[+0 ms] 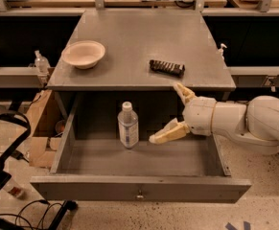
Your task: Pick blue plastic bottle from top drawer and place on counter
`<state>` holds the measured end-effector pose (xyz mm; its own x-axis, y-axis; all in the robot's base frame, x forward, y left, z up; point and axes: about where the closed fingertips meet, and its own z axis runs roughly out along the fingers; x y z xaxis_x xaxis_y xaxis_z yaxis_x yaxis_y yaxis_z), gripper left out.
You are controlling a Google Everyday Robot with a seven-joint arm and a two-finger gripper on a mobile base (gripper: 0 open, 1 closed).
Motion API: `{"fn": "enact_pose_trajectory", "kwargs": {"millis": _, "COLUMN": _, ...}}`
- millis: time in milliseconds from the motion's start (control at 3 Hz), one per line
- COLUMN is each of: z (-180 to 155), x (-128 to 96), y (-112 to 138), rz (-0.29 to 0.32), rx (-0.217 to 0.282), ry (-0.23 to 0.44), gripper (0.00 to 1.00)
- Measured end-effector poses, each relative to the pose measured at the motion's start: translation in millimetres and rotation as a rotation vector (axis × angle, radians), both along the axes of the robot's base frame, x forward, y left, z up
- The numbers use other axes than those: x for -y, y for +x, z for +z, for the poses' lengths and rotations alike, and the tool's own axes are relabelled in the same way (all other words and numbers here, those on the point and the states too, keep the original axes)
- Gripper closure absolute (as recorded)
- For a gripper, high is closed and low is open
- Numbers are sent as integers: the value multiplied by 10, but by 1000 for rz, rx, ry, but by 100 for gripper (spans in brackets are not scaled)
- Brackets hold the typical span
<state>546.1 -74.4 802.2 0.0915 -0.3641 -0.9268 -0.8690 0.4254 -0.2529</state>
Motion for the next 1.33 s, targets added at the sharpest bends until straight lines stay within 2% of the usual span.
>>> {"fn": "enact_pose_trajectory", "kwargs": {"millis": 333, "z": -39, "x": -27, "y": 7, "rz": 6, "rx": -7, "ry": 8, "gripper": 0}}
{"fn": "enact_pose_trajectory", "kwargs": {"millis": 667, "z": -203, "x": -119, "y": 31, "rz": 27, "rx": -36, "ry": 38, "gripper": 0}}
{"fn": "enact_pose_trajectory", "kwargs": {"millis": 1000, "z": -559, "x": -341, "y": 99, "rz": 62, "rx": -53, "ry": 76, "gripper": 0}}
{"fn": "enact_pose_trajectory", "kwargs": {"millis": 1333, "z": -786, "x": -515, "y": 213, "rz": 83, "rx": -71, "ry": 72, "gripper": 0}}
